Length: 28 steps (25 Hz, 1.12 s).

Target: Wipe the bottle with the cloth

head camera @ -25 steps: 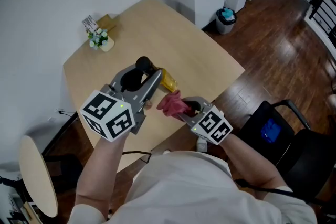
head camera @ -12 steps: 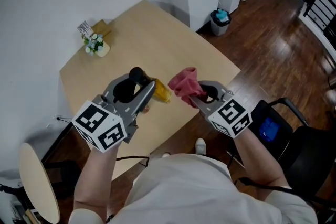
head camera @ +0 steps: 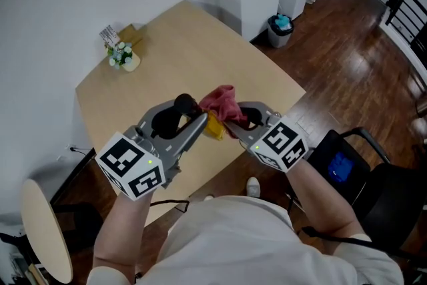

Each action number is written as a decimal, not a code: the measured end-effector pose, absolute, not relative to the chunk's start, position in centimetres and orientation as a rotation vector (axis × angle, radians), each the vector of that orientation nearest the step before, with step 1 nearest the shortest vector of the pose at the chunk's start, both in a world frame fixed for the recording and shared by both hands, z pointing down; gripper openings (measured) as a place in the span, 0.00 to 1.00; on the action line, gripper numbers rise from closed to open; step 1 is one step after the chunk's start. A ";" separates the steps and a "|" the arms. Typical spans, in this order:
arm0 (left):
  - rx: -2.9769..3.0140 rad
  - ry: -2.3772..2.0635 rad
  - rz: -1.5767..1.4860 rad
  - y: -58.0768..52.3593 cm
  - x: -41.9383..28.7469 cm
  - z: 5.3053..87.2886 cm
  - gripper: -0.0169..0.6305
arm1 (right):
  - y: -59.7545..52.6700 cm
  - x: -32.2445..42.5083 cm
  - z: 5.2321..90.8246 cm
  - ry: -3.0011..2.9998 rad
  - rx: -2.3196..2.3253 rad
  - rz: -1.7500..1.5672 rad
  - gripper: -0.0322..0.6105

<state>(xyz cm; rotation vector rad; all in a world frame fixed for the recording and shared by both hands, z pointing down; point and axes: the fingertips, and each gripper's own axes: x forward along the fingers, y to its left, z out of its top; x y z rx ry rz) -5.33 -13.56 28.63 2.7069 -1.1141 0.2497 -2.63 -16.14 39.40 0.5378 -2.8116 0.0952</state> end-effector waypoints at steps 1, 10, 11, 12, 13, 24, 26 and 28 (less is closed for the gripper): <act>2.708 -1.119 0.242 -13.5 -5.6 28.3 0.26 | -16.1 -2.5 40.8 -2.793 0.532 0.134 0.18; 2.721 -1.161 0.168 -14.3 -7.1 25.2 0.26 | -13.4 -2.5 48.9 -2.660 0.448 0.317 0.18; 2.724 -1.158 0.166 -14.4 -7.1 25.1 0.26 | -12.8 -3.0 48.9 -2.666 0.429 0.316 0.18; 2.725 -1.152 0.169 -14.4 -7.0 25.2 0.26 | -12.3 -3.4 48.6 -2.677 0.414 0.312 0.18; 2.725 -1.145 0.177 -14.5 -6.8 25.4 0.26 | -12.0 -3.7 48.2 -2.690 0.407 0.306 0.18; 2.676 -1.158 0.272 -15.9 -6.5 30.0 0.26 | -12.8 2.0 46.9 -2.701 0.607 0.337 0.18; 2.658 -1.190 0.289 -16.4 -6.5 31.4 0.26 | -12.8 4.3 46.8 -2.687 0.668 0.354 0.18; 2.636 -1.231 0.316 -16.9 -6.4 33.4 0.26 | -12.7 6.6 46.7 -2.673 0.724 0.365 0.18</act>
